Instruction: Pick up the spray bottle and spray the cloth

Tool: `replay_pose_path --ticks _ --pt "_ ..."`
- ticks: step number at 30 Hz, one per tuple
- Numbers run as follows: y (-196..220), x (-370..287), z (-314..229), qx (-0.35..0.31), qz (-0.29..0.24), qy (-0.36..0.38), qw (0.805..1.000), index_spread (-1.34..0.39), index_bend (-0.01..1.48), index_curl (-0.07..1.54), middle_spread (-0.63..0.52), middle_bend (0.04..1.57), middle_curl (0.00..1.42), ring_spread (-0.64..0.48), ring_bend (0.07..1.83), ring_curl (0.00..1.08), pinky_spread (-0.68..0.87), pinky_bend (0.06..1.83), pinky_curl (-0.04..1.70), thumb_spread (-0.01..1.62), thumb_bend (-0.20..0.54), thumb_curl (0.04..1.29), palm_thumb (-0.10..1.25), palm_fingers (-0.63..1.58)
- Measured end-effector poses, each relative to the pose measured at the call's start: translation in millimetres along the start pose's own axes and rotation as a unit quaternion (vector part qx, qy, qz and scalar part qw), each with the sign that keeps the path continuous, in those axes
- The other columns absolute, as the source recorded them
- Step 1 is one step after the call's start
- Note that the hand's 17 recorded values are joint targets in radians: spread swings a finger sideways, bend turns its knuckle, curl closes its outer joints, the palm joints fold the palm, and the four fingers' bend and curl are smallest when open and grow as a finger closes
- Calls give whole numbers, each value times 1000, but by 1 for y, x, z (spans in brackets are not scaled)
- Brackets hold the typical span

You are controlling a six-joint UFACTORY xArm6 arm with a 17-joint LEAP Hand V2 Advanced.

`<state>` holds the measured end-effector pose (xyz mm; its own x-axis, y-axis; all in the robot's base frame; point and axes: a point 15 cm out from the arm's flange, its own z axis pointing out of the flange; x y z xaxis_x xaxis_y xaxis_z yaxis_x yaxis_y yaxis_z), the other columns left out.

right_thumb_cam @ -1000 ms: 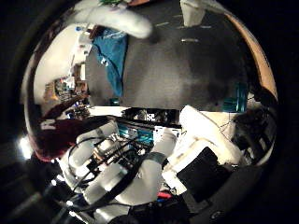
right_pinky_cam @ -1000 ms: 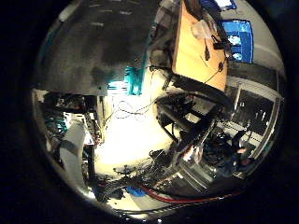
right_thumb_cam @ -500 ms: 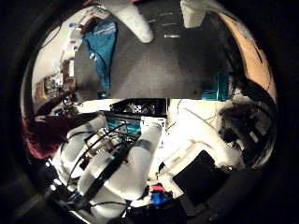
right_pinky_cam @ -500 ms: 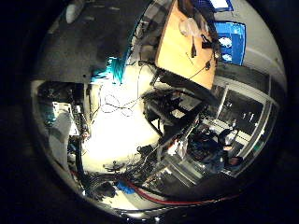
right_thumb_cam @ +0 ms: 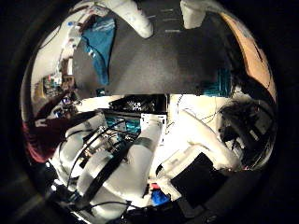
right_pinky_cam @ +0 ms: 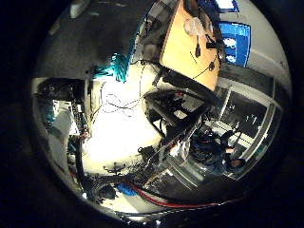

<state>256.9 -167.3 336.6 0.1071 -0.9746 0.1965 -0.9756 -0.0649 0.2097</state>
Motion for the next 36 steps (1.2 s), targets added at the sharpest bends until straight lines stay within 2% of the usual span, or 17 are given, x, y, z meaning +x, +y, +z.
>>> replay_pose_path --ticks 36 --pt "-2 -1 2 7 0 0 1000 -382 363 407 -17 247 353 161 168 124 388 184 261 1199 -14 305 752 224"
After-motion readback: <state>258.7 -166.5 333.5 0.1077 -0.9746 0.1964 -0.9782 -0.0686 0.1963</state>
